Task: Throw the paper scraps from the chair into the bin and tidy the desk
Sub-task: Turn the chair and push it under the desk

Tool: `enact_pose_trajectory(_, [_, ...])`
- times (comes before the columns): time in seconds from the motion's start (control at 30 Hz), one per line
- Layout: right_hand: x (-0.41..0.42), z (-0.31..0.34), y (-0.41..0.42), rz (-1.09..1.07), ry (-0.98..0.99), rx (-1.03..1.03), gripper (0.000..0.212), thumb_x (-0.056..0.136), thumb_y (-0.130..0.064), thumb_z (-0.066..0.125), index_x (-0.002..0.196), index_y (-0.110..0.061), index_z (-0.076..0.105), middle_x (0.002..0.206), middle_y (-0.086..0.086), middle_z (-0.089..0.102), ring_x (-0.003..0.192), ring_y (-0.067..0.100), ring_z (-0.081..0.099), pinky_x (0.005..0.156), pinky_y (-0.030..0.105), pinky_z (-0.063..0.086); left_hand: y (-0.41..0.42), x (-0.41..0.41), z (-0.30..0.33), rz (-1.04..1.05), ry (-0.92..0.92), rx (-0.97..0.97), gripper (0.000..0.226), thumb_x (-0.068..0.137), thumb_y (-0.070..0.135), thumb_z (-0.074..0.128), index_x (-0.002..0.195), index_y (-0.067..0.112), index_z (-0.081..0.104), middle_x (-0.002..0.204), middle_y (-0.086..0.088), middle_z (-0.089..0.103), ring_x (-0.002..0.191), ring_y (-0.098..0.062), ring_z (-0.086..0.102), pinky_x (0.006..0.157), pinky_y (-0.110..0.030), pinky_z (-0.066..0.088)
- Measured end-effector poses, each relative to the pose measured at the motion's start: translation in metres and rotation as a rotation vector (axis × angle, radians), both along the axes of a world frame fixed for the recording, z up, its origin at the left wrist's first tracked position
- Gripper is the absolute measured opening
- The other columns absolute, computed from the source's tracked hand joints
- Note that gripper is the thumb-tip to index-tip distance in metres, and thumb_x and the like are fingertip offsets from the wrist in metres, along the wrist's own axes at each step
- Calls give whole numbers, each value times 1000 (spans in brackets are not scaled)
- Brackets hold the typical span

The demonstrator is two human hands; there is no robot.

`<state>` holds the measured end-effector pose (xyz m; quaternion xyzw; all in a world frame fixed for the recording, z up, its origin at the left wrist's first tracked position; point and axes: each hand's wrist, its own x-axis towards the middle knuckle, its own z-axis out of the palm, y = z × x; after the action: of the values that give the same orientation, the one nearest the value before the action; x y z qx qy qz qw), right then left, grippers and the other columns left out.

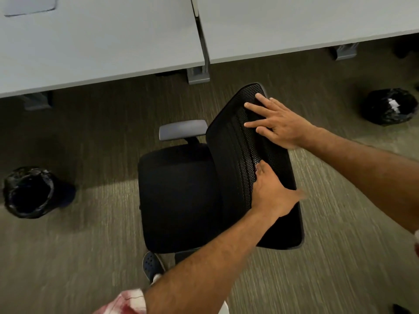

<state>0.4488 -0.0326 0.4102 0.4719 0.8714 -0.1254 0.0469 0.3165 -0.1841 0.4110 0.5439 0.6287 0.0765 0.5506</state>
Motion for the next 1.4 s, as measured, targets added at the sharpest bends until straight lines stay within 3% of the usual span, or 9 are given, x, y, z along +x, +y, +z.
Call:
enact_pose_trajectory(0.2, [-20,-7,-14,-28,18,55,55,99,-47,22,138,-34,59,166,-4,24,156,23,-5,125,47,-5,-7,-32,-1,-42,3,30,127,60,49,88,156,19,11,150,-12,41,131,-33,47,103,-40,47])
enact_pose_trajectory(0.57, [-126,-22,-56,-163,189,90,45,98,-37,35,117,-28,75,152,0,49,155,32,5,122,57,-5,-27,-164,-14,-159,69,66,121,59,48,78,157,28,10,151,-5,42,131,-31,49,103,-44,48])
enact_pose_trajectory(0.77, [-205,-25,-80,-184,123,92,47,98,-41,31,114,-29,74,146,0,53,154,32,12,121,59,-4,-49,-257,-23,-84,97,97,110,60,48,67,154,40,9,155,6,35,129,-22,50,91,-28,46])
enact_pose_trajectory(0.93, [-270,-14,-111,-174,140,14,45,98,-46,34,119,-32,71,143,-4,55,153,27,18,121,58,-3,-74,-344,-29,-44,251,183,92,80,78,44,156,31,23,153,2,45,131,-19,51,105,-38,44])
enact_pose_trajectory(1.03, [-297,-6,-125,-155,213,-151,44,102,-47,34,122,-33,70,141,-11,58,150,16,26,122,54,-4,-92,-389,-32,32,424,167,89,81,87,12,148,36,41,139,2,61,118,-20,60,91,-40,48])
enact_pose_trajectory(1.1, [-320,5,-130,-152,324,-383,43,104,-44,32,119,-33,71,139,-14,59,147,9,29,123,51,-6,-108,-423,-30,118,567,178,88,81,86,9,140,37,52,117,5,70,97,-17,64,73,-35,45])
enact_pose_trajectory(1.17, [-337,14,-135,-97,431,-526,39,105,-39,36,112,-27,73,128,-11,66,136,10,44,122,48,11,-121,-455,-27,213,689,216,82,84,83,14,129,35,63,93,8,71,77,-12,58,63,-31,42])
enact_pose_trajectory(1.27, [-345,13,-142,46,371,-172,30,100,-36,54,103,-16,75,102,0,74,101,20,65,97,45,44,-135,-496,-21,329,823,288,69,88,72,24,104,29,76,75,7,70,64,-13,58,58,-29,44])
enact_pose_trajectory(1.4, [-360,-1,-149,30,20,102,52,99,-55,35,108,-21,74,103,-1,75,99,20,65,93,40,43,-137,-539,-14,450,787,367,52,86,61,36,76,26,73,59,10,61,54,-10,56,49,-26,38])
